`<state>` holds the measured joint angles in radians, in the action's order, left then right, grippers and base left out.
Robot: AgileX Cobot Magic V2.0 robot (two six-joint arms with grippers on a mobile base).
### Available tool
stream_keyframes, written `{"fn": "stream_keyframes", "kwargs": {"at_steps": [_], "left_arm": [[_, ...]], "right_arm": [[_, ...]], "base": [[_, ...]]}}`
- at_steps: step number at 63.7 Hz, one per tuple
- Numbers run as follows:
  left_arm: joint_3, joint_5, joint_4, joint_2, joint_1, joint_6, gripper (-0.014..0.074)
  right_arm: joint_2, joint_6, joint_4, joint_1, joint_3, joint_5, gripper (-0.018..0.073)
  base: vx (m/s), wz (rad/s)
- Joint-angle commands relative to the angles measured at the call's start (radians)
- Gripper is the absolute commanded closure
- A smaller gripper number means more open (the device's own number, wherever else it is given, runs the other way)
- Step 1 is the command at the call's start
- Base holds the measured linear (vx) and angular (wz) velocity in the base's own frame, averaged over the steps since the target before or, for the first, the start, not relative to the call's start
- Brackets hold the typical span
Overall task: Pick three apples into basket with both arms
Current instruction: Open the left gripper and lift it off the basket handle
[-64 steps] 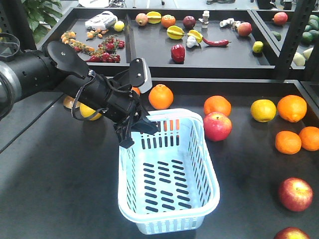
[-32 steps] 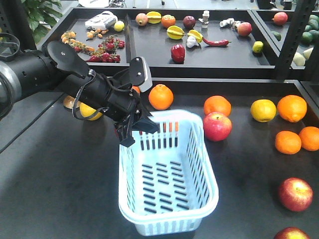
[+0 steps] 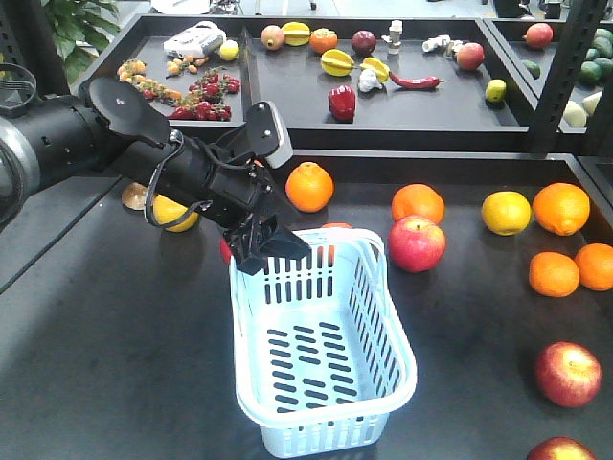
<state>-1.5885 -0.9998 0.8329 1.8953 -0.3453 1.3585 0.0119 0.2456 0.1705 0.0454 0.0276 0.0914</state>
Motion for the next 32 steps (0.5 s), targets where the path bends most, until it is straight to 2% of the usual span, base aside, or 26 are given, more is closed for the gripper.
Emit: {"fn": "stream_keyframes", "kwargs": {"at_steps": [1,9,17,24,32], "left_arm": [[-0.035,-0.011,0.062,-0.089,-0.007,-0.027,0.0181],[-0.035,-0.026,0.062,-0.145,-0.005,-0.077,0.0185],[-0.035,-0.079,0.059,-0.211,-0.003,-0.156,0.0245],[-0.035,-0.138,0.025,-0.274,-0.001,-0.215,0.0357],[-0.035,-0.199,-0.067,-0.36,-0.001,-0.313,0.0528]], "right_arm": [[0.011,-0.007,0.009,0.005,0.014,-0.075,0.0564],[0.011,-0.007,0.009,0.005,0.014,-0.075,0.0564],[0.011,-0.007,0.009,0.005,0.014,-0.075,0.0564],[0.011,-0.007,0.009,0.005,0.014,-0.075,0.0564],[0.011,-0.007,0.009,0.005,0.014,-0.075,0.0564]], "base": [[0.0,0.0],[0.0,0.0],[0.0,0.0],[0.0,0.0],[0.0,0.0]]}}
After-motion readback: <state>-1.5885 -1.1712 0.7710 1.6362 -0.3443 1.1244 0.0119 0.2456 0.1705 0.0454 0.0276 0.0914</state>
